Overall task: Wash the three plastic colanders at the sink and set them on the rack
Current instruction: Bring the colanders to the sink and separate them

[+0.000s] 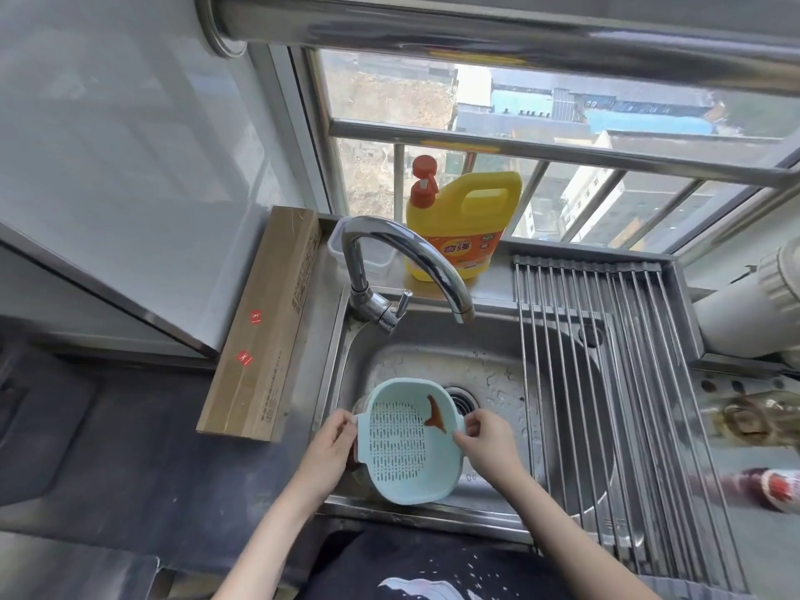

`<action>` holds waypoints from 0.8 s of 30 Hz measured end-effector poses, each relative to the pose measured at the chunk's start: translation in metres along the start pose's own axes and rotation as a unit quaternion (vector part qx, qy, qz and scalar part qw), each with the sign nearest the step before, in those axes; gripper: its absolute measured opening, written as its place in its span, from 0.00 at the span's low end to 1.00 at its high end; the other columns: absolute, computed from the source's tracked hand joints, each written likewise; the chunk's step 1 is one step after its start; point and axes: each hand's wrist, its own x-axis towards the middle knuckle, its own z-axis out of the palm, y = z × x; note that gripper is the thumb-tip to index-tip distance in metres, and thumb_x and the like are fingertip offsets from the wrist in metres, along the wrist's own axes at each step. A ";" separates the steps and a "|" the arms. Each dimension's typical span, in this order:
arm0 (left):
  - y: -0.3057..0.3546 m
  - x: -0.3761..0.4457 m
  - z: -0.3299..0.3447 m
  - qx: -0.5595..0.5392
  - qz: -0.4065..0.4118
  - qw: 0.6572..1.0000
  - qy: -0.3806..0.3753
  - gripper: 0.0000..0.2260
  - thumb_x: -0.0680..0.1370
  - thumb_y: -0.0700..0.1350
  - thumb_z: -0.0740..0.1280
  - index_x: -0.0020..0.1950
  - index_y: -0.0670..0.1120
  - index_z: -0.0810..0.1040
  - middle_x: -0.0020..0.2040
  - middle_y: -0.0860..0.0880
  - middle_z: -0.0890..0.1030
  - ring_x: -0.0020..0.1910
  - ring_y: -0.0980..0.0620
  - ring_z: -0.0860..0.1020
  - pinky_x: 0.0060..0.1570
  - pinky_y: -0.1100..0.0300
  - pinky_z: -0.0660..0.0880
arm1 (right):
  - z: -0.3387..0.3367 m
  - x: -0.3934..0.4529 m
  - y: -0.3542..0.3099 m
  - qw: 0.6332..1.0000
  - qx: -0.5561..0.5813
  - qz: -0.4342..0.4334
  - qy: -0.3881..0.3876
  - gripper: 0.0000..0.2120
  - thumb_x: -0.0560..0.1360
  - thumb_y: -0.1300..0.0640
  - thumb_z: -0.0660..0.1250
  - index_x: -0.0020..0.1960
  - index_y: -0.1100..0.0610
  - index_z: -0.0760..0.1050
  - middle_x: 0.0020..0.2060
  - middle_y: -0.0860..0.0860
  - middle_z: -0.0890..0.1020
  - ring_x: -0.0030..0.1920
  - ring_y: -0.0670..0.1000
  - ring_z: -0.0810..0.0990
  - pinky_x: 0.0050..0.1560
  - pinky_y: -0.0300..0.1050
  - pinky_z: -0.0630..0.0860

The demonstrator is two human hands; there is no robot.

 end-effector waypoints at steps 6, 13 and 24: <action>0.005 0.002 -0.005 -0.006 0.001 0.998 -0.066 0.11 0.79 0.47 0.62 0.47 0.38 0.70 0.35 0.49 0.79 0.34 0.54 0.76 0.33 0.61 0.74 | 0.002 0.002 0.008 1.000 0.009 0.021 -0.009 0.04 0.72 0.59 0.69 0.45 0.58 0.76 0.40 0.54 0.80 0.43 0.54 0.80 0.45 0.51 0.80; 0.000 0.007 -0.013 0.065 0.009 0.991 -0.119 0.07 0.77 0.44 0.67 0.44 0.43 0.71 0.37 0.46 0.77 0.36 0.52 0.74 0.38 0.60 0.73 | -0.010 0.010 0.014 0.999 0.051 0.002 -0.016 0.04 0.73 0.57 0.70 0.44 0.56 0.75 0.38 0.53 0.80 0.39 0.50 0.75 0.40 0.42 0.73; 0.003 0.018 -0.010 -0.045 -0.058 0.996 -0.054 0.07 0.80 0.39 0.61 0.42 0.41 0.69 0.32 0.42 0.78 0.26 0.50 0.75 0.26 0.61 0.73 | -0.026 0.002 -0.006 0.991 0.120 -0.059 -0.004 0.02 0.77 0.59 0.66 0.47 0.57 0.75 0.41 0.54 0.81 0.40 0.50 0.78 0.38 0.39 0.74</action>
